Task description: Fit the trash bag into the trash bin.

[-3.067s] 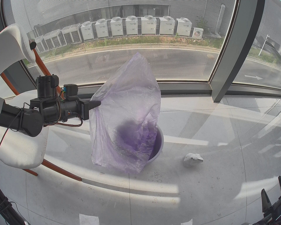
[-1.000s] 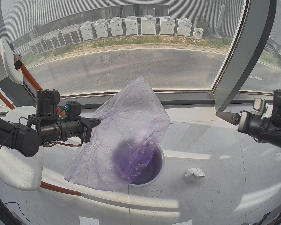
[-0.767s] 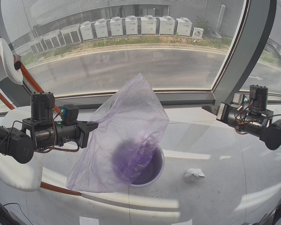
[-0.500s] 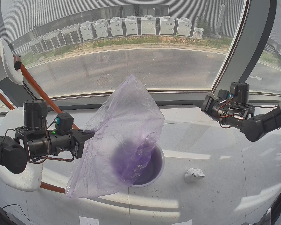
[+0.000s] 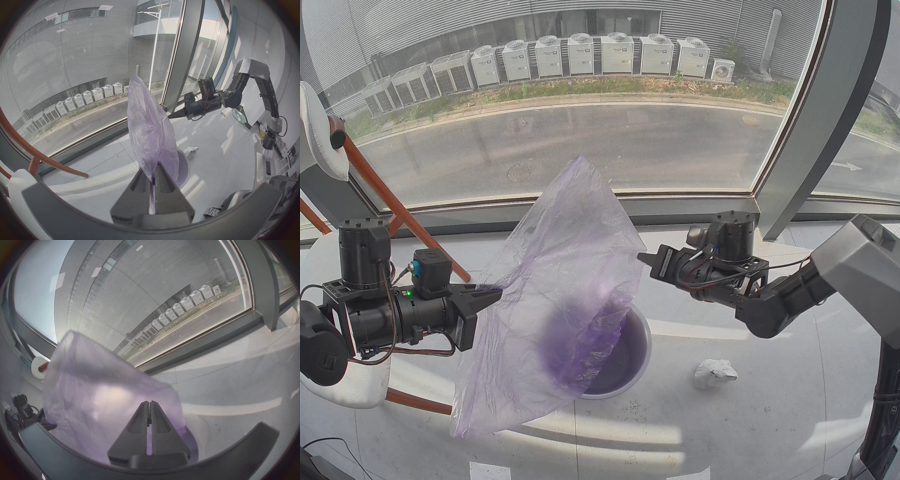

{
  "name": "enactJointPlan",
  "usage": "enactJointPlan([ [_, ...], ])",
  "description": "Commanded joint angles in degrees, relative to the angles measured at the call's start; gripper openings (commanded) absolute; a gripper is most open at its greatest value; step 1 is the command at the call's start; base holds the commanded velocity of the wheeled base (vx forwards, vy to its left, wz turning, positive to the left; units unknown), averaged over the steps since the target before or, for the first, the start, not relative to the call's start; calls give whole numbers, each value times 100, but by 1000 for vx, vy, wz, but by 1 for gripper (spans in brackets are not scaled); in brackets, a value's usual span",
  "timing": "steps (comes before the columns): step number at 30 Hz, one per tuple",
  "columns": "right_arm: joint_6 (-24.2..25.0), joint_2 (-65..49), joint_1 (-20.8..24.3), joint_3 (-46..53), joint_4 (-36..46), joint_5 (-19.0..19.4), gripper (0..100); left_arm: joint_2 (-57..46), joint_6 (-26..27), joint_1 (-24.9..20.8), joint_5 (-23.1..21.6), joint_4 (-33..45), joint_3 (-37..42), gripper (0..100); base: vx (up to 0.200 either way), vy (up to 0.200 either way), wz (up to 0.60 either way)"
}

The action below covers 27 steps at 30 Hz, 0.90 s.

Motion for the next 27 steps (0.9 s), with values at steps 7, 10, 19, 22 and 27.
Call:
enactJointPlan([
  [7, 14, 370, 623, 838, -72, 55, 0, -64, -35, -23, 157, -10, 71, 0, 0, 0, 0],
  [10, 23, 388, 720, 1014, -90, 55, 0, -55, -43, -23, 175, -10, 10, 0, 0, 0, 0],
  [19, -12, -122, -1, 1488, -266, -16, 0, -187, -35, -23, 271, -1, 168, 0, 0, 0, 0],
  [22, -21, -236, -449, 961, -204, 2, 0, -284, 1, -23, 227, 8, 317, 0, 0, 0, 0],
  [27, -12, -307, -968, 381, -204, 55, 0, -275, 194, -32, -89, 34, 317, 0, 0, 0, 0],
])
